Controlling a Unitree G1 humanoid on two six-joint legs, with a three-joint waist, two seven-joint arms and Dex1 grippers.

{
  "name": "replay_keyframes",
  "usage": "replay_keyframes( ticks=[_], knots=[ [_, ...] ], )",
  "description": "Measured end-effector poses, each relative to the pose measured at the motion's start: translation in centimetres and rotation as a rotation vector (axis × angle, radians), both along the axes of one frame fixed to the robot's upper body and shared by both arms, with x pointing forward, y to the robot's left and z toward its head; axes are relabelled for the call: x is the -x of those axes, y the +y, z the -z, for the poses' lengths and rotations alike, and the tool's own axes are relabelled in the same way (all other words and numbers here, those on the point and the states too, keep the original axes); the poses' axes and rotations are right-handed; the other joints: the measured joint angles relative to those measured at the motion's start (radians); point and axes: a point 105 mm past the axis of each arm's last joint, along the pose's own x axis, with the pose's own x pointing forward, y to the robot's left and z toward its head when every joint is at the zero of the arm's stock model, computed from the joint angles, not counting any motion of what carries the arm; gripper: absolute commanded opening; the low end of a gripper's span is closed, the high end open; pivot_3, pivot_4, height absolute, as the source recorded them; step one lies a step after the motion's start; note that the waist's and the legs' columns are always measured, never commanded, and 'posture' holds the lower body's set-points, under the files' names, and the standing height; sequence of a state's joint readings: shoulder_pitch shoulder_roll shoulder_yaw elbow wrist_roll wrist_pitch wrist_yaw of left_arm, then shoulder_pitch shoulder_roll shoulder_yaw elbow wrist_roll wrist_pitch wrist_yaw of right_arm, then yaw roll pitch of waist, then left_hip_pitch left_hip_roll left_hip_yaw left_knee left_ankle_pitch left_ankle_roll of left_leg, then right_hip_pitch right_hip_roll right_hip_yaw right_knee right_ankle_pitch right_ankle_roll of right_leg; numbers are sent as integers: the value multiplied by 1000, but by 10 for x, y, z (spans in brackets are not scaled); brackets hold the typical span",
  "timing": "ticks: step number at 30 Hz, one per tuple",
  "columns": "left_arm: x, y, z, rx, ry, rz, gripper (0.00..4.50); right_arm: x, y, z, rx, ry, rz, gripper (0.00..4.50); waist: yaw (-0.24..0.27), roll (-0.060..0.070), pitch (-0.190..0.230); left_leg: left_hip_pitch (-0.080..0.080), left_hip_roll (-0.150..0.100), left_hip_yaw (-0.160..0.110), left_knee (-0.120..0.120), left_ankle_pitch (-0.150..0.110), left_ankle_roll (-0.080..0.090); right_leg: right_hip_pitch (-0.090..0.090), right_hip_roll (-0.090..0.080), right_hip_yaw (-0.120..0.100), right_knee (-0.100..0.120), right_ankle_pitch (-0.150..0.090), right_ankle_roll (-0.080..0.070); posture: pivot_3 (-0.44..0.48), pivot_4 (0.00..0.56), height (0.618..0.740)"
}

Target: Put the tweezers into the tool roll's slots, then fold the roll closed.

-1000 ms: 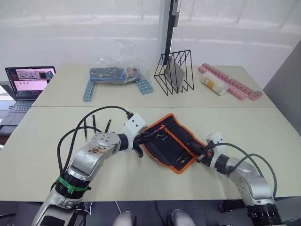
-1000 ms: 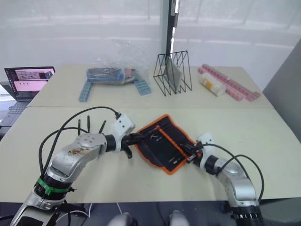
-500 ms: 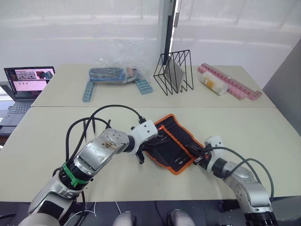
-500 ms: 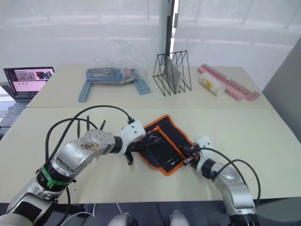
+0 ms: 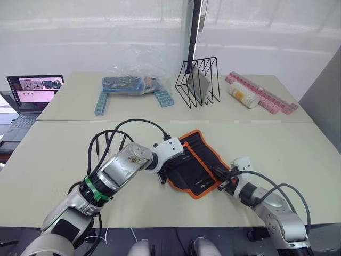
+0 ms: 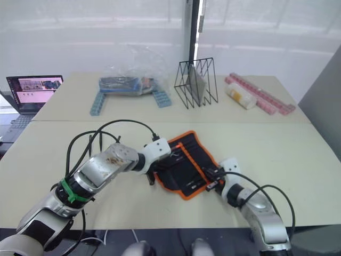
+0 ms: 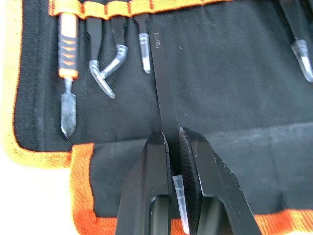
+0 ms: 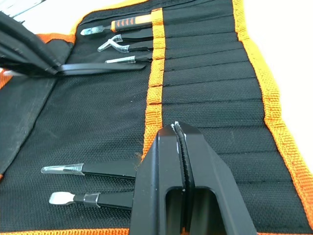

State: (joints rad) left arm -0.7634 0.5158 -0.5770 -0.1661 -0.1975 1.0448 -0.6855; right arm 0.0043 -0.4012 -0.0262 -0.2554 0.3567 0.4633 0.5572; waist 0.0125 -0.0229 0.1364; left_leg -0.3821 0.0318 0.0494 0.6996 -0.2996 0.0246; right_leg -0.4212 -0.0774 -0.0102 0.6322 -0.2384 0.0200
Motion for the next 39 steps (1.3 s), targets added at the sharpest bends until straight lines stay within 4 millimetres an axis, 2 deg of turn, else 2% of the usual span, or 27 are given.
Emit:
replay_keyframes(
  ticks=[18,29,39],
  knots=[
    [-16,-13,-1,-52,-48,111,0,4,0,0,14,4,6,18,0,0,0,-1,0,-1,2,0,0,0,0,0,0,0,0,0,150,725],
    [-18,0,-5,-123,-80,188,0,5,2,1,25,8,6,18,-1,0,0,-1,0,-1,2,0,0,0,1,1,0,0,0,0,150,725],
    [-22,-5,-19,-143,-95,224,0,5,3,1,25,6,13,18,-1,0,0,-1,0,-1,2,0,0,0,1,1,1,0,0,0,150,725]
  ],
)
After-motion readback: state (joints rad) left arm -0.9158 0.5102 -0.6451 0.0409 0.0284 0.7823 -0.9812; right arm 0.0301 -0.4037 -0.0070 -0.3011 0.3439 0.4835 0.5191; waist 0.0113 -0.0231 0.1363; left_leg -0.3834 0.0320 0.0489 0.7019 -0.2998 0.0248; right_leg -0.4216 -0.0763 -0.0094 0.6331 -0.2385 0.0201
